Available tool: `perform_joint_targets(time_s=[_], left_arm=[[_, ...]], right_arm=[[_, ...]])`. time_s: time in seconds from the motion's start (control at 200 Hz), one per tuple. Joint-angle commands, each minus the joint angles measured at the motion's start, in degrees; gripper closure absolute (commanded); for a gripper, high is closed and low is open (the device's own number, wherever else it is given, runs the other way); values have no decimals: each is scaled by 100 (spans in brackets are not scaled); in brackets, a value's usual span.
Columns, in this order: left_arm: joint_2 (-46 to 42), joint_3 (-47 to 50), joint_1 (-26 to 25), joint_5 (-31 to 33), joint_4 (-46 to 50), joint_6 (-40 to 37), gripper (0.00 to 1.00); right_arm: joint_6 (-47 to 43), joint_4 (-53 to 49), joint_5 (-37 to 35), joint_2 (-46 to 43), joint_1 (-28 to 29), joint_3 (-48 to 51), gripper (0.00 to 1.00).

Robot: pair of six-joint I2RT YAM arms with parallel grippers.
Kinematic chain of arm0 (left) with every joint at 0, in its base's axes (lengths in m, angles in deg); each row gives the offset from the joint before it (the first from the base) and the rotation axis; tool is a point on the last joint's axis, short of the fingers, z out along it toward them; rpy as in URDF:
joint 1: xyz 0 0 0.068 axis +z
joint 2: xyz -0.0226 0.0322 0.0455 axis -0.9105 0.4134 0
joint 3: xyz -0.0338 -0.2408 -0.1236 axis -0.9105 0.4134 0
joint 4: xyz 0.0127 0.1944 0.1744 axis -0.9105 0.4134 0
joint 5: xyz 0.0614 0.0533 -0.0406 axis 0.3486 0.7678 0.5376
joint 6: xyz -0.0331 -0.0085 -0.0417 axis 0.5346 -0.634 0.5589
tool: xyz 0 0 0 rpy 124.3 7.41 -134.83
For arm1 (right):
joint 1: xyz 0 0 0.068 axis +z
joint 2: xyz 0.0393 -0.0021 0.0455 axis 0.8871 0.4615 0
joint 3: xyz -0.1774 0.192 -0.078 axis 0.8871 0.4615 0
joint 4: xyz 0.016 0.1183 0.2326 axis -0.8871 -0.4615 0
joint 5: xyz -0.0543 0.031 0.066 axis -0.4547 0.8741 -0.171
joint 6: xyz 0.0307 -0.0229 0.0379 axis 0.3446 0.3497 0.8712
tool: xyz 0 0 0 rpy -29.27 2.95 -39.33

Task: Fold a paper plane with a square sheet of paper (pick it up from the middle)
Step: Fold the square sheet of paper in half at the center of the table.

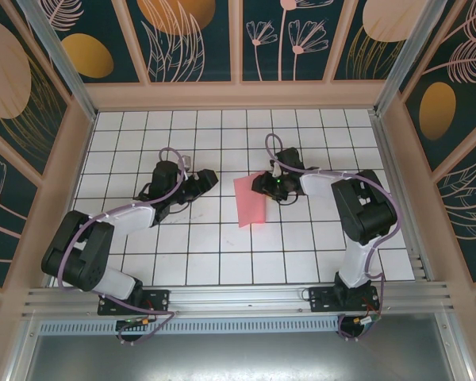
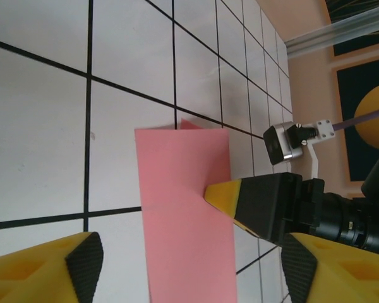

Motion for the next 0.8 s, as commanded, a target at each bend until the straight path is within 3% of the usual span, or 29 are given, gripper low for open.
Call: perform_joint_targets(time_s=[0.0,0.32,0.796], left_arm=[[183,59,-31,-312,-347,105,28],[656,-252,-296,-370,-120,60,41],[1399,-816,-638,-601,-71,9,46]], right_arm=[[-92,-381,-422,-227,49,-72,46],[182,-421,-1043,-668,101,105,41],[374,-504,-1188,-553,118,222,50]])
